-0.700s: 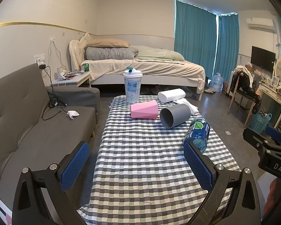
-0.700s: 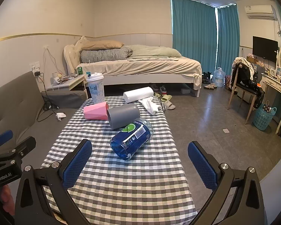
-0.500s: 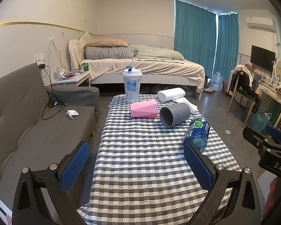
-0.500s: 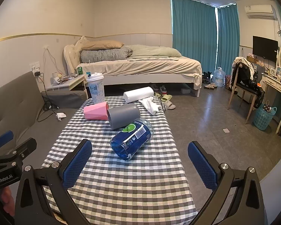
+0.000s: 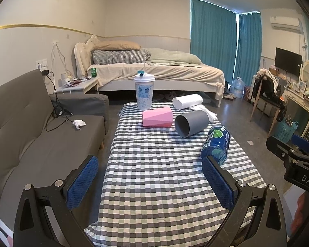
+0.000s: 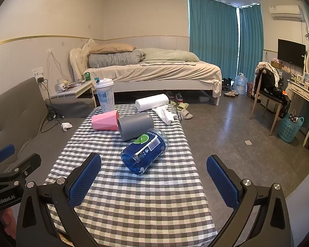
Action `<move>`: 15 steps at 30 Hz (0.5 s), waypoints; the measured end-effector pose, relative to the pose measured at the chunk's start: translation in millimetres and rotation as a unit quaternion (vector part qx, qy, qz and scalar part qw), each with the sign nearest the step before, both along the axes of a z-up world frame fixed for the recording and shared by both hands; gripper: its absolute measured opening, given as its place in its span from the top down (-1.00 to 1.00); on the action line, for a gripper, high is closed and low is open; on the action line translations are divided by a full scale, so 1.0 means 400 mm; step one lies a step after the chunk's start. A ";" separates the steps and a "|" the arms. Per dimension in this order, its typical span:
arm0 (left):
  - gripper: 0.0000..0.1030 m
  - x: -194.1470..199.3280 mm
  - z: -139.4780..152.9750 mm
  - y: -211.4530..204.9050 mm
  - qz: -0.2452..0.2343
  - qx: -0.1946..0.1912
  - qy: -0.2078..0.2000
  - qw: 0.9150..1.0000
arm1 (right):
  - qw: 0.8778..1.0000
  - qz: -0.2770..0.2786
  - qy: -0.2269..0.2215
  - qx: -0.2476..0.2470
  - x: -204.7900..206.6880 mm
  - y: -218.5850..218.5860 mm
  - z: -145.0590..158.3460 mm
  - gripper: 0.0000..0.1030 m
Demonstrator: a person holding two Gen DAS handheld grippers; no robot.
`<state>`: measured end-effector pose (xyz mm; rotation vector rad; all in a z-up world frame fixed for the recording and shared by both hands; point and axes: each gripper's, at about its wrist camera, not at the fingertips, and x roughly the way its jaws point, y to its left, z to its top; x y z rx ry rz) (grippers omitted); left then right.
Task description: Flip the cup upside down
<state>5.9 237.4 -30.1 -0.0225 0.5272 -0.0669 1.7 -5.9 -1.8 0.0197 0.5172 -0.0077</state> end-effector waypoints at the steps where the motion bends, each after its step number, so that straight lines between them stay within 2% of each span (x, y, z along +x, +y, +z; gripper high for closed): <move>1: -1.00 0.000 -0.001 0.000 0.000 0.000 0.000 1.000 | 1.000 -0.001 0.000 0.000 0.000 0.000 0.000 -1.00; 15: -1.00 -0.002 0.001 -0.003 0.000 -0.001 0.001 1.000 | 1.000 -0.001 0.002 0.000 -0.004 -0.002 -0.005 -1.00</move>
